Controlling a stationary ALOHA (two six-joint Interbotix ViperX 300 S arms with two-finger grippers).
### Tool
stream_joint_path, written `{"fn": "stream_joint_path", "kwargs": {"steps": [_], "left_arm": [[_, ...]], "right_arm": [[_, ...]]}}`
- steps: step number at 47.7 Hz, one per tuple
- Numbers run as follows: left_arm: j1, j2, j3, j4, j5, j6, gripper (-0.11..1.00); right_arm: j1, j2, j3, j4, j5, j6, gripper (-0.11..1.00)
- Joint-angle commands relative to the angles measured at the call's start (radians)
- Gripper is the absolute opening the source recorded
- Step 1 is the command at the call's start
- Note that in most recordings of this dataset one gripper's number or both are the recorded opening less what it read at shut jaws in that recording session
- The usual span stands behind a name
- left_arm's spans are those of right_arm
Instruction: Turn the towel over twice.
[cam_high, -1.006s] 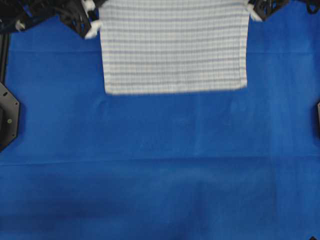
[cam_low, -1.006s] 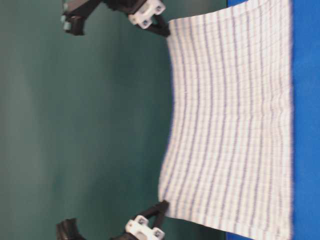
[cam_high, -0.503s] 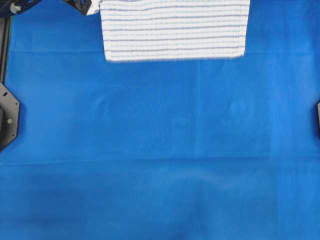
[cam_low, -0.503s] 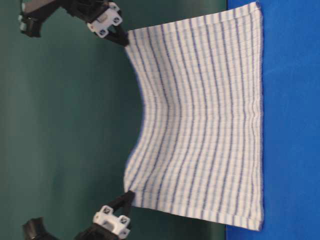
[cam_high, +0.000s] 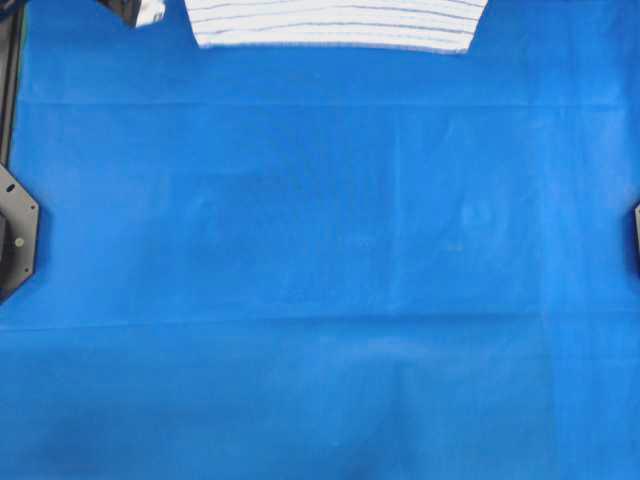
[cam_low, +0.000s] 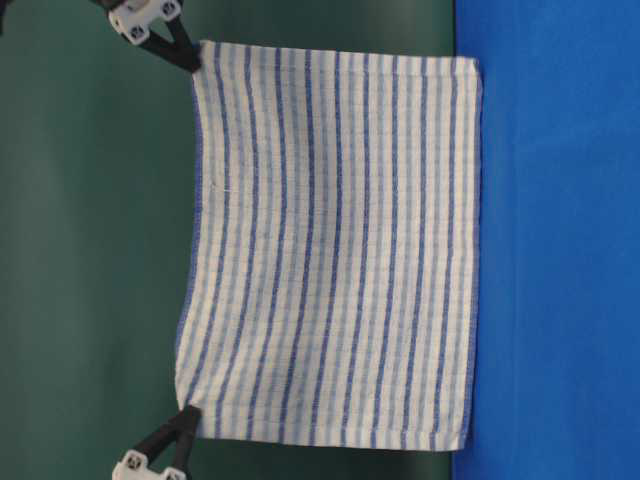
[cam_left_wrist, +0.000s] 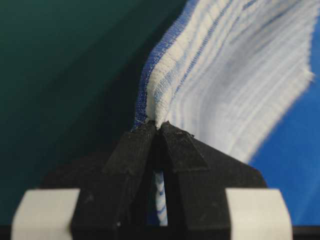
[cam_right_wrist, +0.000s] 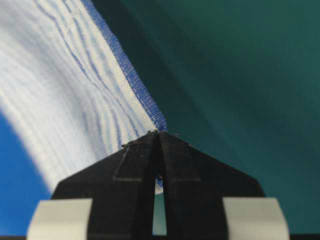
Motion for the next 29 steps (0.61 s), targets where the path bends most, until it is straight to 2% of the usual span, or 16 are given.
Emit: {"fn": "stream_joint_path", "kwargs": {"steps": [1, 14, 22, 29], "left_arm": [[-0.025, -0.029, 0.011, 0.000, 0.002, -0.002, 0.02], [-0.097, -0.049, 0.132, 0.000, -0.044, -0.002, 0.02], [-0.155, -0.052, 0.190, 0.000, -0.055, -0.003, 0.02], [-0.242, -0.037, 0.236, 0.000, -0.057, -0.043, 0.02]], "right_arm": [[0.029, -0.051, 0.006, 0.006, 0.023, 0.005, 0.03], [0.184, -0.141, 0.063, 0.032, 0.153, 0.029, 0.03], [0.295, -0.161, 0.107, 0.048, 0.193, 0.098, 0.03], [0.400, -0.160, 0.161, 0.054, 0.199, 0.179, 0.03]]}}
